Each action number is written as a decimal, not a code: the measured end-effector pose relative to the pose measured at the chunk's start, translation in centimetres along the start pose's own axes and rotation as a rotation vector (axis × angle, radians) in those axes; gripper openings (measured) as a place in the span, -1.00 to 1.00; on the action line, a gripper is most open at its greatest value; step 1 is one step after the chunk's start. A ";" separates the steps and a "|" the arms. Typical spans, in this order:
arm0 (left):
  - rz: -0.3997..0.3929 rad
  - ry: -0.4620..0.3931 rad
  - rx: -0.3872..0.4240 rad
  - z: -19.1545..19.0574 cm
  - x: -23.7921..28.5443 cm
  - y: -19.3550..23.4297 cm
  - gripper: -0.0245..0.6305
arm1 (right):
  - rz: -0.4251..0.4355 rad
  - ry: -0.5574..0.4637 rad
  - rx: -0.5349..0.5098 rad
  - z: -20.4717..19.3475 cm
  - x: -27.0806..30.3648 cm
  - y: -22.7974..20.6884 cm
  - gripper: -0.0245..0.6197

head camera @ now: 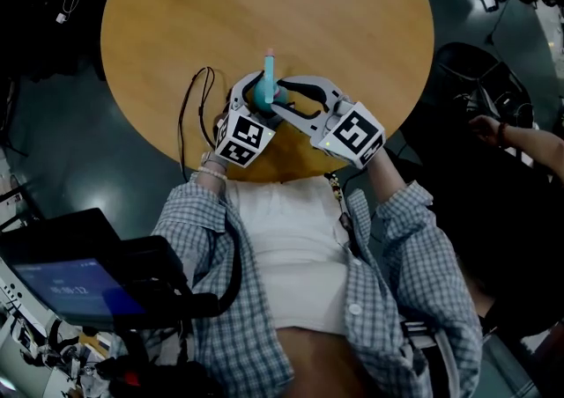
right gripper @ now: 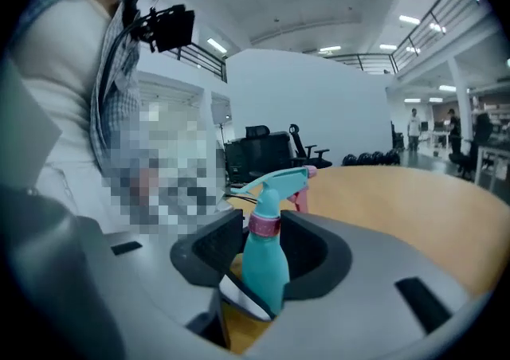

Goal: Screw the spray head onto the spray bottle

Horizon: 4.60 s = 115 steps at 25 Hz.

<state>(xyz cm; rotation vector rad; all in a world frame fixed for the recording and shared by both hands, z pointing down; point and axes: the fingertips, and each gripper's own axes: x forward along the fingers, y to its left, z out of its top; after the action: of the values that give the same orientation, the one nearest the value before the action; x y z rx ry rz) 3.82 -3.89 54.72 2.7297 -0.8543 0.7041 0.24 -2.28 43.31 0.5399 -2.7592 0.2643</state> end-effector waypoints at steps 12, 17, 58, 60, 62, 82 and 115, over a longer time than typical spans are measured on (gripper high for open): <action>-0.033 0.003 0.021 -0.2 -0.3 -0.4 0.33 | 0.473 0.200 0.027 -0.4 0.3 -1.2 -0.44; -0.048 0.009 0.034 -0.1 -0.4 -0.7 0.33 | 0.636 0.282 0.009 -0.3 0.6 -0.1 -0.49; -0.015 -0.003 -0.003 0.4 0.1 -0.1 0.33 | -0.224 -0.009 0.007 0.8 -2.6 1.4 -0.66; -0.022 -0.004 0.002 0.1 -0.2 -0.3 0.33 | -0.142 0.025 -0.006 0.8 -3.3 0.2 -0.35; -0.032 -0.003 0.009 -0.1 -0.4 -0.4 0.33 | -0.036 0.074 -0.033 0.8 -3.8 -1.0 -0.26; -0.075 -0.005 0.034 0.0 -1.0 -1.4 0.33 | 0.568 0.321 -0.371 -0.8 0.3 2.2 -0.54; -0.045 -0.001 0.055 -0.2 -0.3 -1.2 0.33 | -0.022 -0.093 0.158 3.5 -6.1 0.6 -0.17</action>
<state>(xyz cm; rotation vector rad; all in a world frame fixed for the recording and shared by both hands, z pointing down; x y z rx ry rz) 4.29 -2.70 54.70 2.7879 -0.7829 0.7284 4.45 -0.50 37.86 0.6365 -2.8356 0.4659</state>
